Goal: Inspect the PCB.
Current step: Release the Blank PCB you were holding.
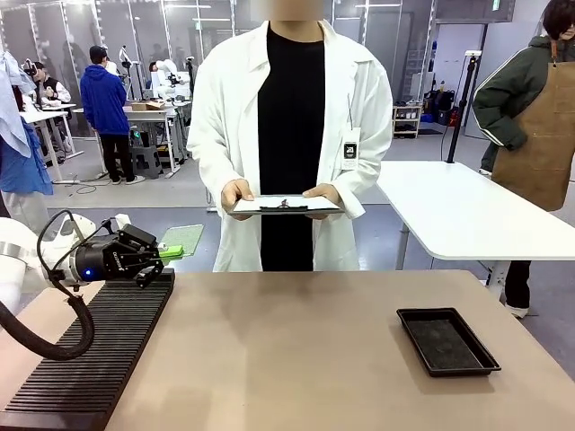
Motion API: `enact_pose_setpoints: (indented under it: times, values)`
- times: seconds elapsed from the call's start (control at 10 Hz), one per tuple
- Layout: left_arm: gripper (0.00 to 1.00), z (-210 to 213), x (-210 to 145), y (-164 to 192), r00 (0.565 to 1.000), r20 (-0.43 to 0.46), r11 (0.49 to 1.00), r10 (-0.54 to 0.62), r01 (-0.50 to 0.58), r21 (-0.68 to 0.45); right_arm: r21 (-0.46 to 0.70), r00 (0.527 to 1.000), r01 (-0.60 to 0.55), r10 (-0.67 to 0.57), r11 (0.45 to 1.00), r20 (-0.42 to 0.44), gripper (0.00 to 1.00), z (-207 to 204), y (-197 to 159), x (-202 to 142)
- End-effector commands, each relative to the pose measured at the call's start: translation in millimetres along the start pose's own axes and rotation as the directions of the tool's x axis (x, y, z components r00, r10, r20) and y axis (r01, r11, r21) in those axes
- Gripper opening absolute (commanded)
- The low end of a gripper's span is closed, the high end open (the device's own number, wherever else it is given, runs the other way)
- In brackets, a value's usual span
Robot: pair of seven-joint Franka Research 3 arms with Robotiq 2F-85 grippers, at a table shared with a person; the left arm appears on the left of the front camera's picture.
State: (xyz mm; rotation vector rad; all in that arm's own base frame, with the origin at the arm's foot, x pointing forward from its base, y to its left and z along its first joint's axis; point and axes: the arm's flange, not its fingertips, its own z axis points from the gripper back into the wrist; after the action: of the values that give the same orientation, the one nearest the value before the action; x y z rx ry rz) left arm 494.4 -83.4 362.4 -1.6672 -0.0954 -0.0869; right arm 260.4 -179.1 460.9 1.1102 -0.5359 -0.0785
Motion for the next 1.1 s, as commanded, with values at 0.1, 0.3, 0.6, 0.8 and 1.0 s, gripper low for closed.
enact_pose_setpoints:
  times: [0.1,0.3,0.6,0.8,1.0]
  values:
    - [0.03,-0.2,-0.1,-0.1,1.0,0.001,1.0,-0.022,0.022,-0.002,0.011,1.0,-0.011,0.011,1.0,0.007,1.0,1.3,1.0,0.2]
    - [0.03,-0.2,-0.1,-0.1,1.0,0.001,1.0,-0.022,0.022,-0.002,0.011,1.0,-0.011,0.011,1.0,0.007,1.0,1.3,1.0,0.2]
    - [0.03,-0.2,-0.1,-0.1,1.0,0.001,1.0,-0.022,0.022,-0.002,0.011,1.0,-0.011,0.011,1.0,0.007,1.0,1.3,1.0,0.2]
    - [0.03,-0.2,-0.1,-0.1,1.0,0.001,1.0,-0.022,0.022,-0.002,0.011,1.0,-0.011,0.011,1.0,0.007,1.0,1.3,1.0,0.2]
    - [0.03,-0.2,-0.1,-0.1,1.0,0.001,1.0,-0.022,0.022,-0.002,0.011,1.0,-0.011,0.011,1.0,0.007,1.0,1.3,1.0,0.2]
